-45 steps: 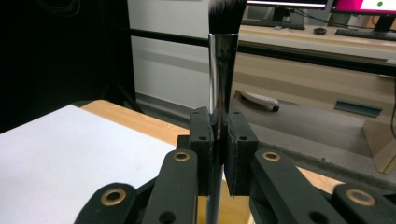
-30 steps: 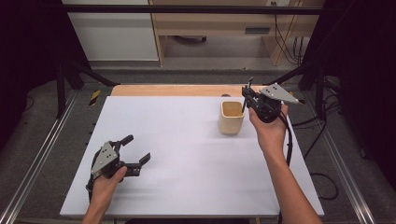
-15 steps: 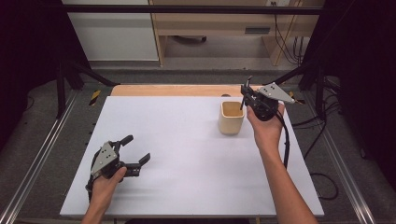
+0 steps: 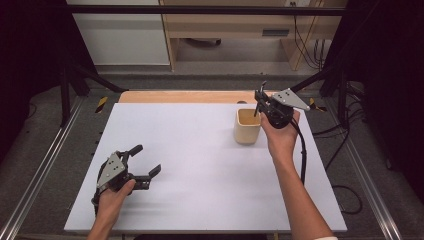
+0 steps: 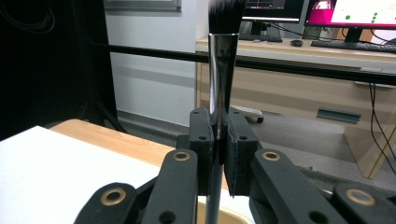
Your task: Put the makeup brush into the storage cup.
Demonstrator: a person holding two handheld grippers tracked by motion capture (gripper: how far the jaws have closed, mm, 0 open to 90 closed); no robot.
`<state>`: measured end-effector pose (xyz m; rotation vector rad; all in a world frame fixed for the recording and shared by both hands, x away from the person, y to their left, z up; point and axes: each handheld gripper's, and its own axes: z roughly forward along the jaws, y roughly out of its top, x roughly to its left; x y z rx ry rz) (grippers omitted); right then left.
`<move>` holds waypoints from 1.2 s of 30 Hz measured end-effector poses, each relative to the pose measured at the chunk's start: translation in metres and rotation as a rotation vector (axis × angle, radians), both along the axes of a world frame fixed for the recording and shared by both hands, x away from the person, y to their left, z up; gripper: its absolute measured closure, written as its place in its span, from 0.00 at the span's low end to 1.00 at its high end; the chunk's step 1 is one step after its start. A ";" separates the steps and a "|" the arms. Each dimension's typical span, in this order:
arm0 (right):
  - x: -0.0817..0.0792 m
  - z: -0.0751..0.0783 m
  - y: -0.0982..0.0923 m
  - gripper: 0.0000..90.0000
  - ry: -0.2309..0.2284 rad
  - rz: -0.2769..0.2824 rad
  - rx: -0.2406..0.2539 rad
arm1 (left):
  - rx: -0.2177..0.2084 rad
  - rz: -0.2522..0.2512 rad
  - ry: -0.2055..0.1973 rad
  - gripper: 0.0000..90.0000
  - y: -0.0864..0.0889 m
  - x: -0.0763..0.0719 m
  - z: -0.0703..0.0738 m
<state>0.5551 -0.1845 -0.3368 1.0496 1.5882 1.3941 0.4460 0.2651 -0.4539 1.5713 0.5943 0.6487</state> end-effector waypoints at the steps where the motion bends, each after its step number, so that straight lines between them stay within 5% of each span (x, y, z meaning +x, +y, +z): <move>1: 0.000 -0.001 0.000 0.93 0.001 -0.001 -0.001 | -0.001 0.001 0.001 0.05 0.000 0.000 0.000; 36: 0.009 -0.015 0.009 0.93 0.022 0.010 -0.015 | -0.002 -0.001 -0.014 0.05 0.001 -0.001 0.001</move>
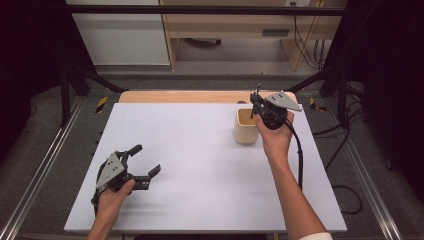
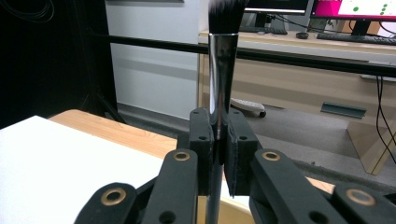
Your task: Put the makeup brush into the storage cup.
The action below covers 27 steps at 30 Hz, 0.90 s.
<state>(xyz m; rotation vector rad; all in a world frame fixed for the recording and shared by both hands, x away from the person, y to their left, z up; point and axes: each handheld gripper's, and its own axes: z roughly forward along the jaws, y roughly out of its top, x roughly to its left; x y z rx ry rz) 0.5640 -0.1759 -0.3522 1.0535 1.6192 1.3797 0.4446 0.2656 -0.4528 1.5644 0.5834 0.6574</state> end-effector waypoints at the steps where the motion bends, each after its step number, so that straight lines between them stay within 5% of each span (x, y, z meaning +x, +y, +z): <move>1: 0.000 0.000 0.000 0.93 0.000 0.000 0.000 | 0.000 0.000 0.000 0.05 0.000 0.000 0.000; 27: 0.004 -0.018 -0.002 0.93 0.049 -0.009 -0.017 | -0.005 -0.006 -0.012 0.02 0.001 -0.001 0.001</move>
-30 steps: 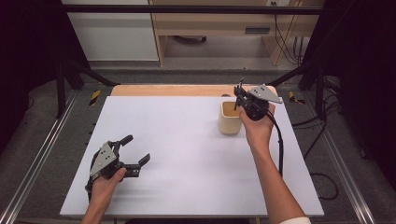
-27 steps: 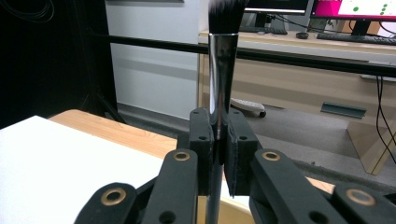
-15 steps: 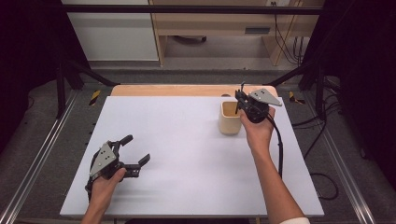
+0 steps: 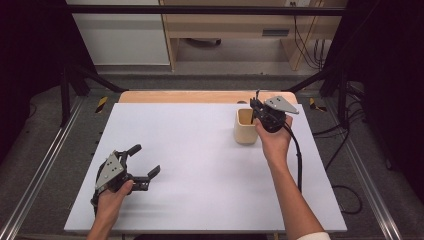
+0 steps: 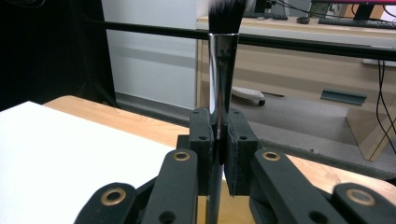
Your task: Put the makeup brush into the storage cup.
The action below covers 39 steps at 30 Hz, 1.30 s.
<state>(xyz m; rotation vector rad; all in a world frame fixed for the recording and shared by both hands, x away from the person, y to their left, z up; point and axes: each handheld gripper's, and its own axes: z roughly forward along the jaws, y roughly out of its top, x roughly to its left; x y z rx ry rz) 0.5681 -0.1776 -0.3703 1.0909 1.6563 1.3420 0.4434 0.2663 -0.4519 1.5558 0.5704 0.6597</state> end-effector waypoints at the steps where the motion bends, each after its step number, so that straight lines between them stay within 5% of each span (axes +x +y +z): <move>1: 0.000 -0.001 0.000 0.93 0.001 0.002 0.001 | 0.000 -0.002 0.000 0.02 0.000 0.000 0.000; 35: 0.002 -0.022 0.000 0.92 0.054 0.000 -0.025 | 0.003 -0.004 -0.002 0.02 -0.001 -0.001 0.000; 37: 0.001 -0.023 0.000 0.86 0.060 0.002 -0.021 | 0.004 -0.001 -0.003 0.02 -0.001 -0.001 0.000; 39: -0.002 -0.022 0.000 0.67 0.069 0.004 -0.027 | 0.005 0.004 -0.002 0.02 -0.001 0.000 0.000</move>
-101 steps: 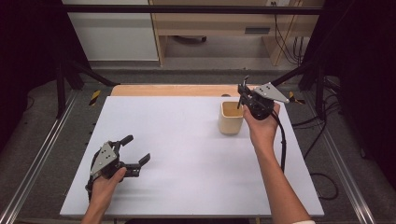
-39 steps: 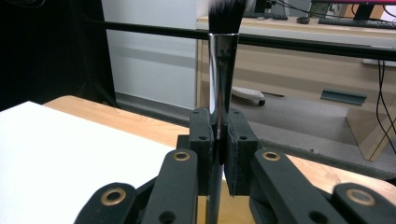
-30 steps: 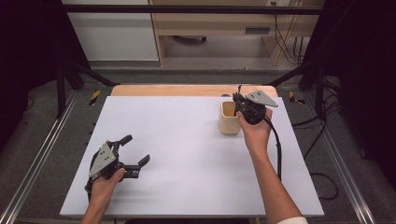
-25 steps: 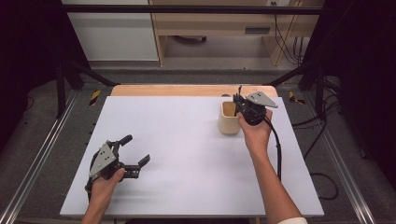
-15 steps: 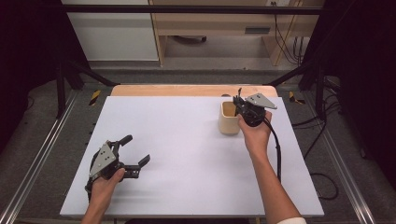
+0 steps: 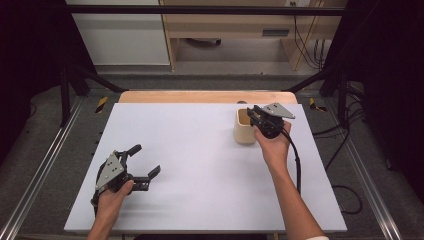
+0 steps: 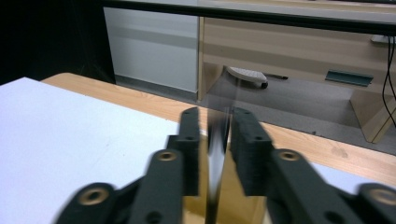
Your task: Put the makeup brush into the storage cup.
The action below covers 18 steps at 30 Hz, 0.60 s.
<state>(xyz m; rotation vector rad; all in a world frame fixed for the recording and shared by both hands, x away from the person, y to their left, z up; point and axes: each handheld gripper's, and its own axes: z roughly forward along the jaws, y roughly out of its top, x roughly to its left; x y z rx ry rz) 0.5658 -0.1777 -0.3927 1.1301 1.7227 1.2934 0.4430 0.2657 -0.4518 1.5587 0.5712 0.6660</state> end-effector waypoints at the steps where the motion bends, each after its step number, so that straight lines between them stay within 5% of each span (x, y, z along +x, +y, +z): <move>1: -0.001 0.001 0.000 0.57 0.007 -0.005 -0.006 | -0.001 0.001 -0.001 0.02 0.001 0.000 0.000; 3: -0.004 0.002 0.000 0.52 0.016 -0.014 -0.017 | -0.002 0.002 -0.001 0.02 0.001 0.000 0.000; 7: -0.016 0.004 -0.001 0.28 -0.022 -0.051 -0.049 | 0.001 -0.002 -0.002 0.02 -0.001 0.000 0.000; 18: -0.019 0.003 0.001 0.11 0.000 -0.044 -0.049 | 0.001 -0.001 -0.003 0.02 0.000 0.000 0.000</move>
